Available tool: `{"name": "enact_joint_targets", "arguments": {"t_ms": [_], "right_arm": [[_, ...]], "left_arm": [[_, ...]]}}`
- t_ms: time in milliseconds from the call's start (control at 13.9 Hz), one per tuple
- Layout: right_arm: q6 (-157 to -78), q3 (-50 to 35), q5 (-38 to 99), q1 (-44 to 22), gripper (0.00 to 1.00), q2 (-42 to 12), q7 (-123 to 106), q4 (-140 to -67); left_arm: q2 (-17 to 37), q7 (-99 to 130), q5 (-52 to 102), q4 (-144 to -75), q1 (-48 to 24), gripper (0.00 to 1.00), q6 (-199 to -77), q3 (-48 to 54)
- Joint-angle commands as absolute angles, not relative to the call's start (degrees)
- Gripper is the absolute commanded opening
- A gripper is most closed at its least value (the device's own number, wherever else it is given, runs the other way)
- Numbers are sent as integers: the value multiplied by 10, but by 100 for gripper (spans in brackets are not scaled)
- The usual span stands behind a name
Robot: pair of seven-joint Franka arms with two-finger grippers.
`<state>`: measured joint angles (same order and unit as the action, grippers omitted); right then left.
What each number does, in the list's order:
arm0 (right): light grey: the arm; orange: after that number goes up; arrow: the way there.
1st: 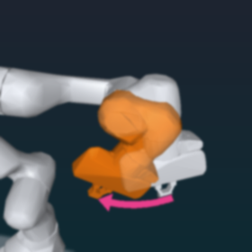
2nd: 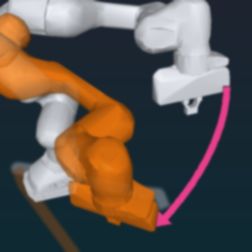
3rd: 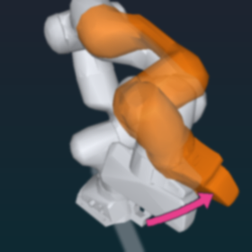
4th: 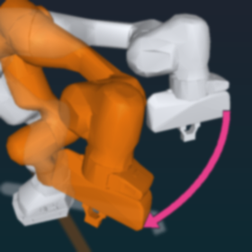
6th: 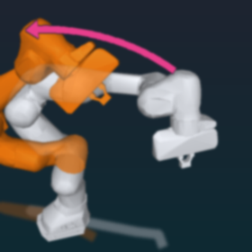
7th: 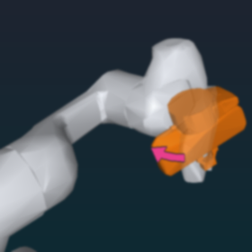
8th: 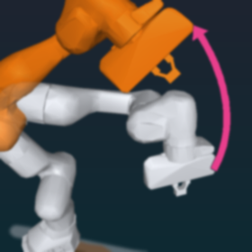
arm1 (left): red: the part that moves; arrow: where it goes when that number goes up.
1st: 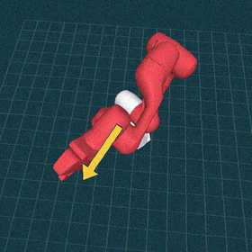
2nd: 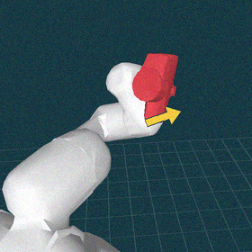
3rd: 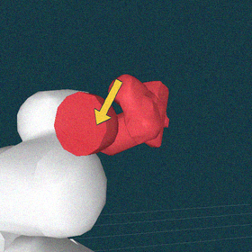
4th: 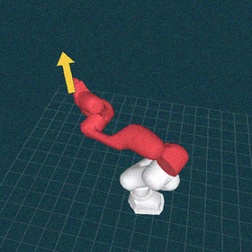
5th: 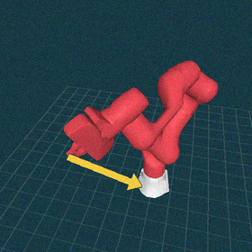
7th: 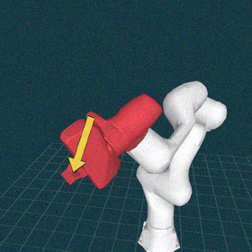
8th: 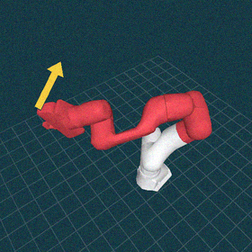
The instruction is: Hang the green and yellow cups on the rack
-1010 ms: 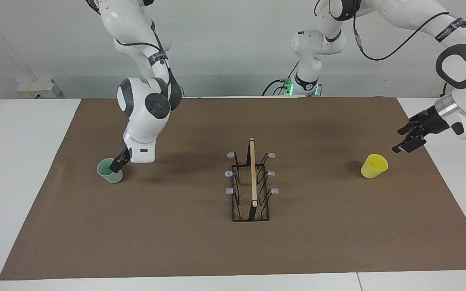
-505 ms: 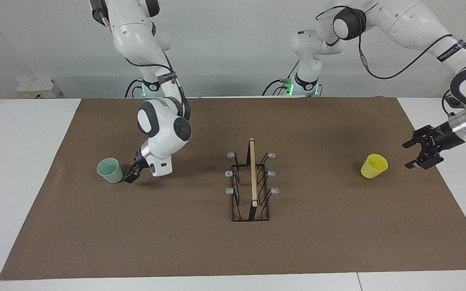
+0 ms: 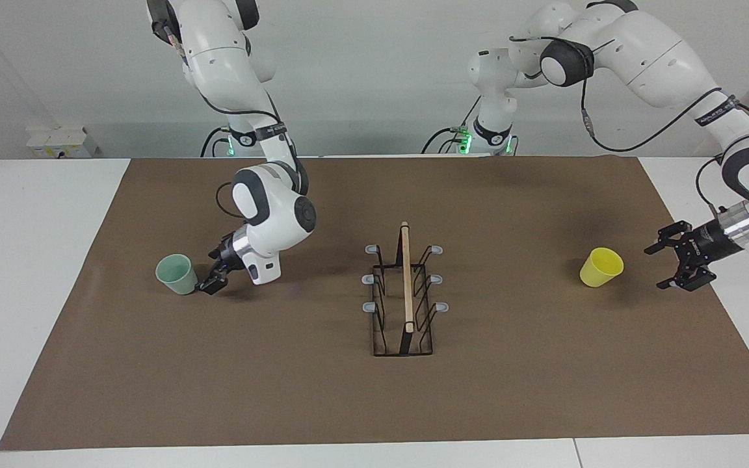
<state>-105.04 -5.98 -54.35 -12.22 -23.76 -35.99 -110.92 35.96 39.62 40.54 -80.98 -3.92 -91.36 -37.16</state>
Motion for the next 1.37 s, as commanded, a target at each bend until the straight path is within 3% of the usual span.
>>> {"name": "enact_joint_targets", "arguments": {"t_ms": [0,793,1298], "right_arm": [[-1071,-59,-587,-127,100,-236,-370,-1143],[-1092,-57,-655,-106,100,-228,-367,-1185],[-1075,-55,-670,-100,100,-227,-342,-1185]], "left_arm": [[334,405,440,-872,-49,100,-917,-394],[230,440,589,-1120,-51,100,-979,-404],[229,485,649,-1167,-80,100,-1082,-403]]}}
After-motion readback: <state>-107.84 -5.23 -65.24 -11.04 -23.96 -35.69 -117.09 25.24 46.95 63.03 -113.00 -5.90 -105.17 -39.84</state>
